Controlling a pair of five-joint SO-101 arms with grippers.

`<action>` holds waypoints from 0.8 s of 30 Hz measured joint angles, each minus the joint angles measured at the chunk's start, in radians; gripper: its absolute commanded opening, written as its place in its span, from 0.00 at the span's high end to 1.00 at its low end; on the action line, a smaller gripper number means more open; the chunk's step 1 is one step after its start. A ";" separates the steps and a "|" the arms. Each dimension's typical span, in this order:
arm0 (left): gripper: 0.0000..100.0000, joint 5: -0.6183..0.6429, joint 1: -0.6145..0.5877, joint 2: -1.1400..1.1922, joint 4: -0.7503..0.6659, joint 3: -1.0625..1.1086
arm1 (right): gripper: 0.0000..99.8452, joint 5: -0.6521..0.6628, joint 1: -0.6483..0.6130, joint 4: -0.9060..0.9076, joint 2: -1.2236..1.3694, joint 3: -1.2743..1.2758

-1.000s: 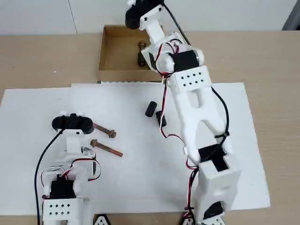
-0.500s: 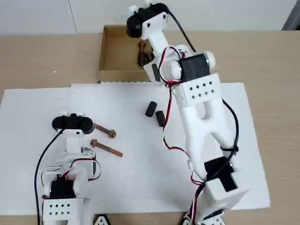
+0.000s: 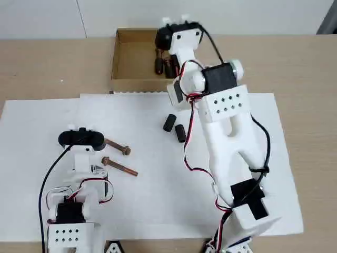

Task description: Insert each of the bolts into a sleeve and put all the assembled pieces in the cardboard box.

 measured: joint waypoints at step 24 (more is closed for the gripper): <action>0.99 0.000 0.000 0.000 0.000 0.000 | 0.90 -0.006 -0.026 -0.247 0.232 0.264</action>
